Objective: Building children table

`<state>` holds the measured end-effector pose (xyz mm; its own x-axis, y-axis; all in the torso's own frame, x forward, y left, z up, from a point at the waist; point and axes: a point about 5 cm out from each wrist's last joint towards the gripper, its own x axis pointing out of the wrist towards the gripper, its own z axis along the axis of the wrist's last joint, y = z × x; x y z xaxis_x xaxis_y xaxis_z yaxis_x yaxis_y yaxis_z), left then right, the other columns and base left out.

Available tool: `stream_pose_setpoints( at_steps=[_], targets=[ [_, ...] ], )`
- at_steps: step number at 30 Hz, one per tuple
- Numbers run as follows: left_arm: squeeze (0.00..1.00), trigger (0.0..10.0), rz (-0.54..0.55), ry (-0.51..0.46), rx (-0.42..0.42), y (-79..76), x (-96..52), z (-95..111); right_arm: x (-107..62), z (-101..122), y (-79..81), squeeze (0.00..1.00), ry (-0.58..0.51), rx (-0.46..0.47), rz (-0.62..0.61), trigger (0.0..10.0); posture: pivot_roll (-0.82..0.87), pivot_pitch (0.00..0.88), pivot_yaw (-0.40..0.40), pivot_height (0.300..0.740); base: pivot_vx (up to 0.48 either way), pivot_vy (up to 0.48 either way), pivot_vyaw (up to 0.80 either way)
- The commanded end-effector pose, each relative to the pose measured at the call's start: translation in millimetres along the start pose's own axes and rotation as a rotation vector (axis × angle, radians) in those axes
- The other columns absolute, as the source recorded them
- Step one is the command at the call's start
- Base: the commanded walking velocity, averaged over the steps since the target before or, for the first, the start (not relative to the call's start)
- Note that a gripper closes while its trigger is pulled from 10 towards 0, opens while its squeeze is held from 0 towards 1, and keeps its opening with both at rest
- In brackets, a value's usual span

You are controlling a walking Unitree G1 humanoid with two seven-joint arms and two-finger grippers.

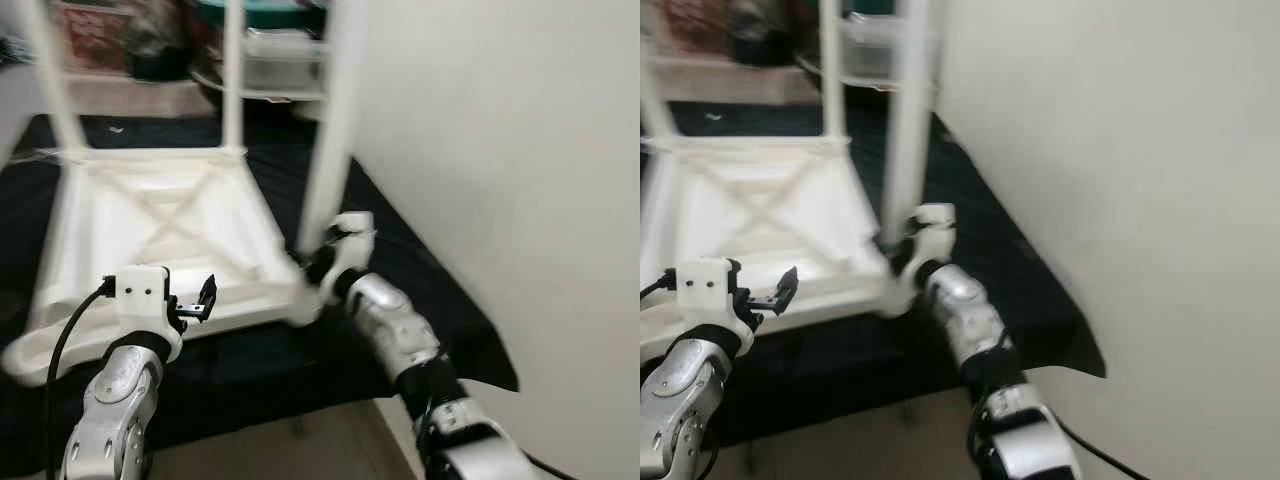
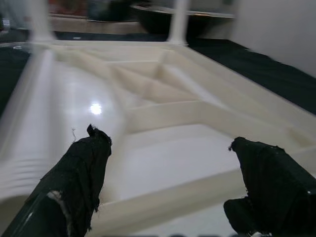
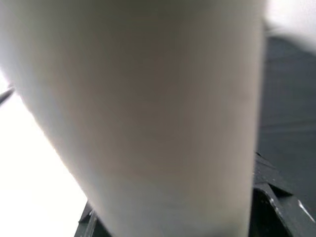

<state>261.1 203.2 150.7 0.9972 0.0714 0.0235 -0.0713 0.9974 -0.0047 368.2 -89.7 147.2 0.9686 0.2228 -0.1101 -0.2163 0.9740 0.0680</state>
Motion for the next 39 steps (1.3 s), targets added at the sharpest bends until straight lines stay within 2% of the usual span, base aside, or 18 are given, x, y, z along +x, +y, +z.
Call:
stream_pose_setpoints(
  at_steps=[1, 2, 7, 8, 10, 11, 14, 19, 20, 21, 22, 23, 27, 29, 30, 36, 37, 39],
  targets=[
    [0.0, 10.0, -0.019, 0.004, -0.007, -4.1, -0.5, -1, -8.7, -31, -20.6, 0.0, 0.162, -0.121, -0.113, 0.0, 0.18, 0.0, -0.169, 0.74, 0.0, 0.0, 0.0],
    [0.0, 10.0, -0.019, 0.004, -0.007, -3.8, -0.7, -1, -12.1, -28, -12.2, 0.0, 0.137, -0.133, -0.055, 10.0, 0.17, 0.0, -0.165, 0.74, 0.0, 0.0, 0.0],
    [0.0, 10.0, -0.02, 0.006, -0.006, -3.7, -0.6, -1, -15.5, -14, 11.1, 0.08, 0.027, -0.036, 0.134, 10.0, 0.17, 0.0, -0.163, 0.74, 0.0, 0.0, 0.0],
    [0.0, 10.0, -0.021, 0.007, -0.006, -3.7, -0.4, -2, -17.4, -4, 22.5, 1.0, -0.038, 0.021, 0.263, 10.0, 0.18, 0.0, -0.166, 0.74, 0.0, 0.0, 0.0],
    [0.0, 10.0, -0.021, 0.007, -0.006, -3.7, -0.4, -2, -17.4, -4, 22.5, 1.0, -0.038, 0.021, 0.263, 10.0, 0.18, 0.0, -0.166, 0.74, 0.0, 0.0, 0.0],
    [0.0, 10.0, -0.021, 0.007, -0.007, -3.8, -0.3, -2, -18.8, 9, 36.6, 0.0, -0.102, 0.052, 0.46, 10.0, 0.18, 0.0, -0.166, 0.74, 0.0, 0.0, 0.0],
    [0.0, 10.0, -0.022, 0.007, -0.008, -3.9, -0.2, -2, -20.7, 17, 45.2, 0.0, -0.14, 0.062, 0.589, 10.0, 0.18, 0.0, -0.166, 0.74, 0.0, 0.0, 0.0],
    [0.0, 10.0, -0.023, 0.005, -0.013, -5.1, 0.2, -2, -57.0, 24, 61.7, 0.0, -0.117, 0.007, 1.132, 10.0, 0.18, 0.0, -0.176, 0.74, 0.0, 0.0, 0.0],
    [0.0, 10.0, -0.024, 0.004, -0.015, -5.6, 0.2, -3, -61.7, 18, 63.8, 0.0, -0.097, -0.007, 1.183, 5.3, 0.19, 0.0, -0.18, 0.74, 0.0, 0.0, 0.0],
    [0.0, 10.0, -0.025, 0.004, -0.016, -5.8, 0.1, -3, -62.0, 15, 64.5, 0.0, -0.088, -0.016, 1.185, 5.3, 0.19, 0.0, -0.18, 0.74, 0.0, 0.0, 0.0],
    [0.0, 10.0, -0.025, 0.003, -0.017, -5.9, -0.4, -3, -55.2, 10, 64.1, 0.0, -0.083, -0.017, 1.107, 0.0, 0.19, 0.0, -0.181, 0.74, 0.0, 0.0, 0.0],
    [0.0, 10.0, -0.025, 0.003, -0.017, -5.9, -0.4, -3, -55.2, 10, 64.1, 0.0, -0.083, -0.017, 1.107, 0.0, 0.19, 0.0, -0.181, 0.74, 0.0, 0.0, 0.0],
    [0.0, 10.0, -0.025, 0.002, -0.019, -5.7, -1.7, -2, -14.2, -3, 42.7, 0.0, -0.019, 0.003, 0.525, 0.0, 0.19, 0.0, -0.178, 0.74, 0.0, 0.0, 0.0],
    [0.0, 10.0, -0.025, 0.002, -0.019, -5.7, -1.7, -2, -14.2, -3, 42.7, 0.0, -0.019, 0.003, 0.525, 0.0, 0.19, 0.0, -0.178, 0.74, 0.0, 0.0, 0.0],
    [0.0, 10.0, -0.026, 0.001, -0.019, -5.2, -2.1, -2, -2.2, -21, -1.2, 0.0, 0.107, 0.001, 0.003, 0.0, 0.18, 0.0, -0.176, 0.74, 0.0, 0.0, 0.0],
    [0.0, 10.0, -0.025, 0.001, -0.017, -4.6, -2.2, -1, -8.2, -31, -19.2, 0.0, 0.169, -0.02, -0.188, 0.0, 0.18, 0.0, -0.174, 0.74, 0.0, 0.0, 0.0],
    [0.0, 10.0, -0.025, 0.001, -0.016, -4.3, -2.1, -1, -10.8, -30, -9.5, 0.0, 0.162, -0.013, -0.109, 10.0, 0.18, 0.0, -0.17, 0.74, 0.0, 0.0, 0.0],
    [0.0, 10.0, -0.025, 0.001, -0.016, -4.3, -2.1, -1, -10.8, -30, -9.5, 0.0, 0.162, -0.013, -0.109, 10.0, 0.18, 0.0, -0.17, 0.74, 0.0, 0.0, 0.0]
  ],
)
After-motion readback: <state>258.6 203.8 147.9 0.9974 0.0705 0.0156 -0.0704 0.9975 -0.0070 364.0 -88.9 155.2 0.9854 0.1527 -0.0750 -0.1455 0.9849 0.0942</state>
